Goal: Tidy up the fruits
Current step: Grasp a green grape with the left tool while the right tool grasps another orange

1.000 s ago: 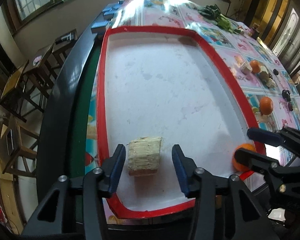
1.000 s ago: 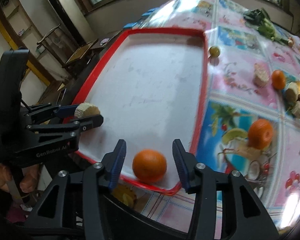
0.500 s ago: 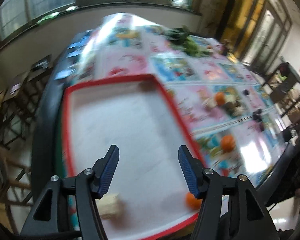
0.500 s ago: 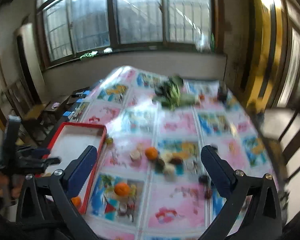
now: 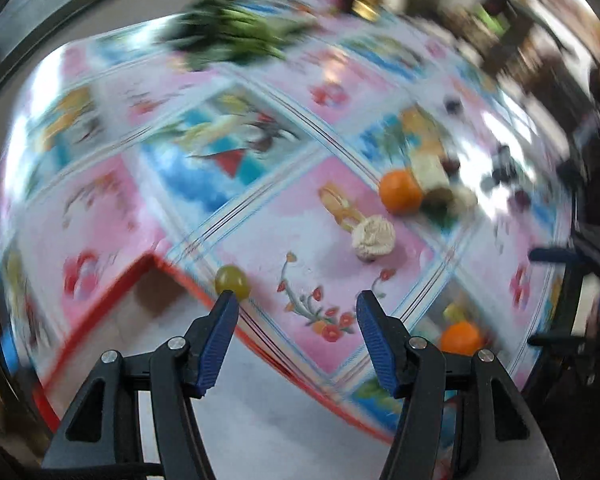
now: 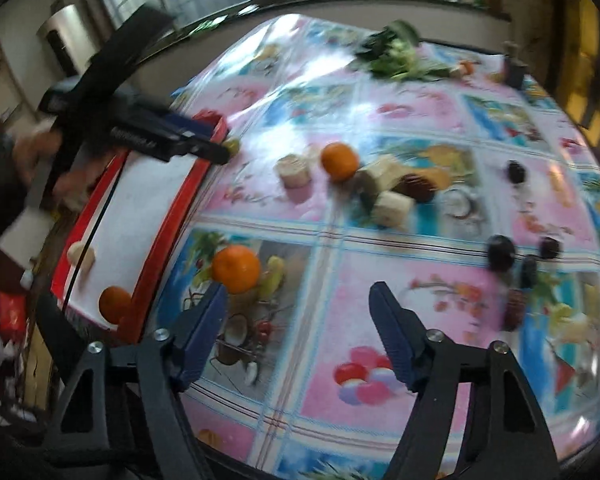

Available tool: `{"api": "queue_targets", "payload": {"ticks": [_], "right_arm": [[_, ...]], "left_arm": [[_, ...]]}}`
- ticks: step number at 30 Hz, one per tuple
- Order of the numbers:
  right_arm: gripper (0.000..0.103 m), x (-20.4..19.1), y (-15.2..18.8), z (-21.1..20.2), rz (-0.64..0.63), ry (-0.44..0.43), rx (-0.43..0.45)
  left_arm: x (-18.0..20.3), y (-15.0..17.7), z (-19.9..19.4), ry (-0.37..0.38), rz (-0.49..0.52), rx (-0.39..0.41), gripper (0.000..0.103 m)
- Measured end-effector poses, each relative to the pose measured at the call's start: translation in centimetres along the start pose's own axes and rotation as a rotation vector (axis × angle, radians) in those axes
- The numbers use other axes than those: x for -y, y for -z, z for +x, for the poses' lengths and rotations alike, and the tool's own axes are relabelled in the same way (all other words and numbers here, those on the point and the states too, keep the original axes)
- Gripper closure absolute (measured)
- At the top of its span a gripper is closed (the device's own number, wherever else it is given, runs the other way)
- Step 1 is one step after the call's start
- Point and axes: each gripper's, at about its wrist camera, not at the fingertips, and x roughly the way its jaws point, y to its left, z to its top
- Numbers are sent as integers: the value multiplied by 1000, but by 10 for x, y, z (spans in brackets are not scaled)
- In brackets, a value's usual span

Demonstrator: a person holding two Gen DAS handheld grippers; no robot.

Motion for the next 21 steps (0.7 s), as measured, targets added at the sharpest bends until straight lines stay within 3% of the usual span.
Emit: {"api": "queue_targets", "payload": {"ticks": [8, 16, 19, 21], "right_arm": [[32, -10, -9, 31, -42, -23, -12], [35, -29, -11, 42, -92, -14, -8], [38, -41, -11, 48, -130, -4, -12], [48, -49, -12, 52, -148, -8, -20]], "left_arm": [[-18, -22, 23, 12, 163, -129, 44], [-7, -23, 41, 5, 319, -173, 44], [-5, -22, 47, 15, 351, -183, 44], [-6, -20, 54, 18, 372, -205, 45]]}}
